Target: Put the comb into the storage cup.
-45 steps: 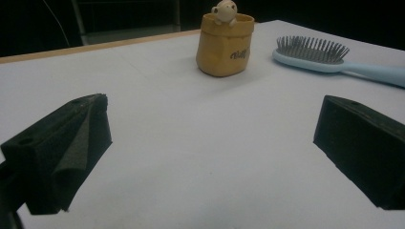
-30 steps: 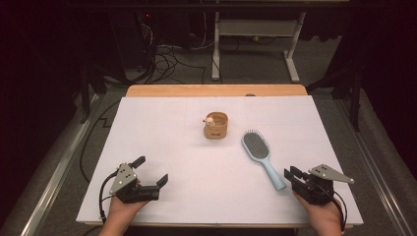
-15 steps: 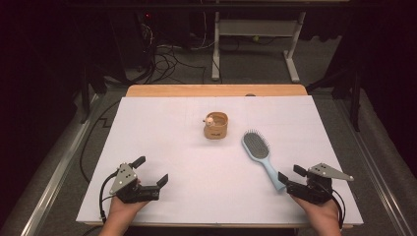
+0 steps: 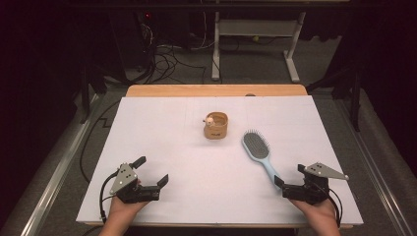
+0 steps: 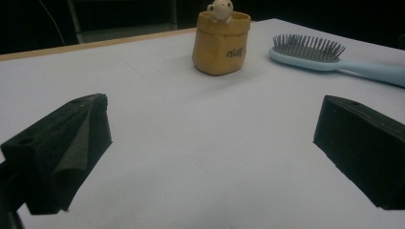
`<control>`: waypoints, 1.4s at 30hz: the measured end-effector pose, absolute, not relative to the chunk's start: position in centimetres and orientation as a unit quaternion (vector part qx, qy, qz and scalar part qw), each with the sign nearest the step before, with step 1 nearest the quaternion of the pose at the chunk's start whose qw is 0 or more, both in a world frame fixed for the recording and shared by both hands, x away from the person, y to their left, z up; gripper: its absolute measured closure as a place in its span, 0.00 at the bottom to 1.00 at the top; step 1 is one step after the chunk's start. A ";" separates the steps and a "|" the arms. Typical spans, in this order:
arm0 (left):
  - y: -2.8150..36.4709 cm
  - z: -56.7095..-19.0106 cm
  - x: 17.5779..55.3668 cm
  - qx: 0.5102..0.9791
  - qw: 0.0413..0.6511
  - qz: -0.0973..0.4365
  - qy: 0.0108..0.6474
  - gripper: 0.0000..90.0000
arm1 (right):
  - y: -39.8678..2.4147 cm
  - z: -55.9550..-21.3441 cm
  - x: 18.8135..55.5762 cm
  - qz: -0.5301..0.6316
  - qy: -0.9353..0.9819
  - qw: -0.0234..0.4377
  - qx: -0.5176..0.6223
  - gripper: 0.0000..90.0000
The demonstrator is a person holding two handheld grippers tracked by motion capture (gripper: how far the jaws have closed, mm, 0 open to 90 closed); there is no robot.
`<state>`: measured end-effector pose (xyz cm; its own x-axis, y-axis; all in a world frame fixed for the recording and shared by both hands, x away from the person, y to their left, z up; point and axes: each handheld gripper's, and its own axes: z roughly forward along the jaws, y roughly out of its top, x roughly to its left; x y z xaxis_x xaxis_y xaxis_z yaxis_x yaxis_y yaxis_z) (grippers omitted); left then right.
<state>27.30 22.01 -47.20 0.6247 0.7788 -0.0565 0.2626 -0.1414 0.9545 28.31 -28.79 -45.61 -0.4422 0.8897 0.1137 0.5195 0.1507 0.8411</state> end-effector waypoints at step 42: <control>21.8 -47.2 28.0 0.717 0.552 0.218 0.365 0.00 | -26.1 -44.9 31.9 0.266 0.822 0.124 0.487 0.00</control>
<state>27.98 21.84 -47.18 0.6384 0.7645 -0.0896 0.2826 -0.1245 0.9511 31.88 -26.11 -44.95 -0.4945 0.8674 0.0545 0.7351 0.3840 0.5588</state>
